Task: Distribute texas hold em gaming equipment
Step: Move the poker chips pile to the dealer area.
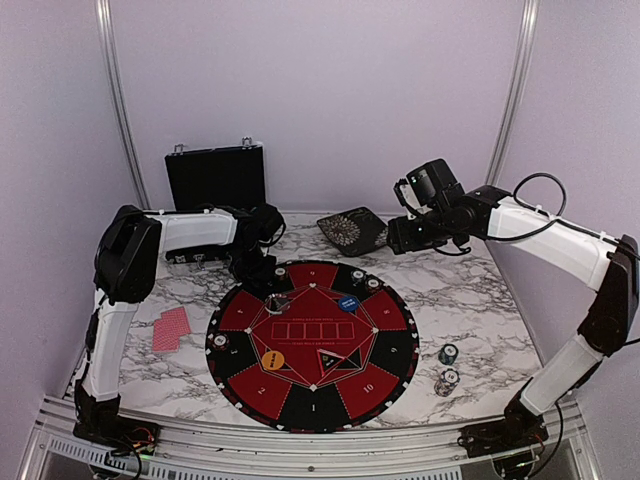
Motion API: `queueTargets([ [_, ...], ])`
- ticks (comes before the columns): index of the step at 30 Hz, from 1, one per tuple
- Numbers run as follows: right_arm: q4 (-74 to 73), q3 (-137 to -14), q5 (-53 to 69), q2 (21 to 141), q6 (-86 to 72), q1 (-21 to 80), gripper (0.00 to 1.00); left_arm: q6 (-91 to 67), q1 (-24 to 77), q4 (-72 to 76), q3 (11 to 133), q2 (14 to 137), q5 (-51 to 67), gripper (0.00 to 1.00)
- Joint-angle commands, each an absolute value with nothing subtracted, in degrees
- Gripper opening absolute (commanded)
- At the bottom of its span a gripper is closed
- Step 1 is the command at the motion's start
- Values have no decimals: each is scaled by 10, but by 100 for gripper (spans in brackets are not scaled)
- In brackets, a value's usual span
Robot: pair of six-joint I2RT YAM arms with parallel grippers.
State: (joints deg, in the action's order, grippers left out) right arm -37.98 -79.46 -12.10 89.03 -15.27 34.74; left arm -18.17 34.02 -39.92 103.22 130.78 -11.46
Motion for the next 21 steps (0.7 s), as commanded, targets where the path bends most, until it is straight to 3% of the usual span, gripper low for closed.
queueTargets([
  [1, -372, -797, -121, 892, -162, 345, 60, -169, 328, -445, 1024, 1335, -126, 34],
  [21, -373, -795, -116, 890, -165, 345, 60, -168, 336, -444, 1018, 1339, -100, 38],
])
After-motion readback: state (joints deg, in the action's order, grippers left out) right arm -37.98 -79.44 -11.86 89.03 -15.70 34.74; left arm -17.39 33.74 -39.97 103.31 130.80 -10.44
